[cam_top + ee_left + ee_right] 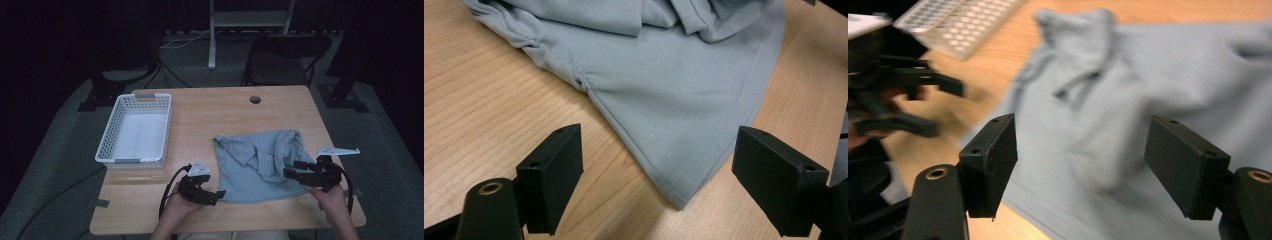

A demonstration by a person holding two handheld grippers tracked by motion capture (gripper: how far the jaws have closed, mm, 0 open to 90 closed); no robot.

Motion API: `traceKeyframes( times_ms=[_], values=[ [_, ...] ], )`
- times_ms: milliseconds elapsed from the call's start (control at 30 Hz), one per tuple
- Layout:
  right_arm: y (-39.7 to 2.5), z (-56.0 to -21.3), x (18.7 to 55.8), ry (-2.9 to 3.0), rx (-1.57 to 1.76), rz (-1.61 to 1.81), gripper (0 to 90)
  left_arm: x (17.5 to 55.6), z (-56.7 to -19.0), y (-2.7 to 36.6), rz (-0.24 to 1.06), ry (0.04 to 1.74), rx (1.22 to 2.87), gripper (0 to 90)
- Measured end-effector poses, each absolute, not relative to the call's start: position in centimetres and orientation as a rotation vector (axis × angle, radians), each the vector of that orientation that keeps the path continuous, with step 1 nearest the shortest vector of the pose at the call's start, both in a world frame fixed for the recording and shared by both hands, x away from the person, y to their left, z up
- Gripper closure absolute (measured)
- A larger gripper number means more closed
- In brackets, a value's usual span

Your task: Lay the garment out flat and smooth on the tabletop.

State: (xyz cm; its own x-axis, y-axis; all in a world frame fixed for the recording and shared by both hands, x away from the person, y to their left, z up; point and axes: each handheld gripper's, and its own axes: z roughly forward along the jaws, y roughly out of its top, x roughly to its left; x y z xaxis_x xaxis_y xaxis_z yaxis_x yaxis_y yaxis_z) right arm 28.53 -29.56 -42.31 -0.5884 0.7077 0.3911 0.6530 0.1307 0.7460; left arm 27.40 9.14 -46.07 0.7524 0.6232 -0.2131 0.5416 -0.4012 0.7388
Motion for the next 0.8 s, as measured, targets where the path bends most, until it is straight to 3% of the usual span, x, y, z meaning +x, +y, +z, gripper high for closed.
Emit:
traceKeyframes(
  times_ms=[167, 467, 567, 800],
  values=[
    [-26.4, -41.6, 28.6, 2.431, 1.252, 1.465, 29.4, 27.3, -46.0, 9.1, 0.126, 0.847, 2.106, 21.7],
    [-22.8, -44.8, 30.3, 2.566, 1.208, 1.077, 29.5, 27.3, -46.3, 8.9, 0.125, 0.861, 2.102, 21.7],
    [-22.2, -46.4, 31.1, 2.544, 1.219, 0.867, 32.6, 27.3, -46.3, 9.0, 0.119, 0.862, 2.095, 21.7],
    [-22.2, -46.8, 31.4, 2.51, 1.232, 0.827, 45.6, 27.4, -46.5, 8.9, 0.126, 0.858, 2.106, 21.7]
  ],
)
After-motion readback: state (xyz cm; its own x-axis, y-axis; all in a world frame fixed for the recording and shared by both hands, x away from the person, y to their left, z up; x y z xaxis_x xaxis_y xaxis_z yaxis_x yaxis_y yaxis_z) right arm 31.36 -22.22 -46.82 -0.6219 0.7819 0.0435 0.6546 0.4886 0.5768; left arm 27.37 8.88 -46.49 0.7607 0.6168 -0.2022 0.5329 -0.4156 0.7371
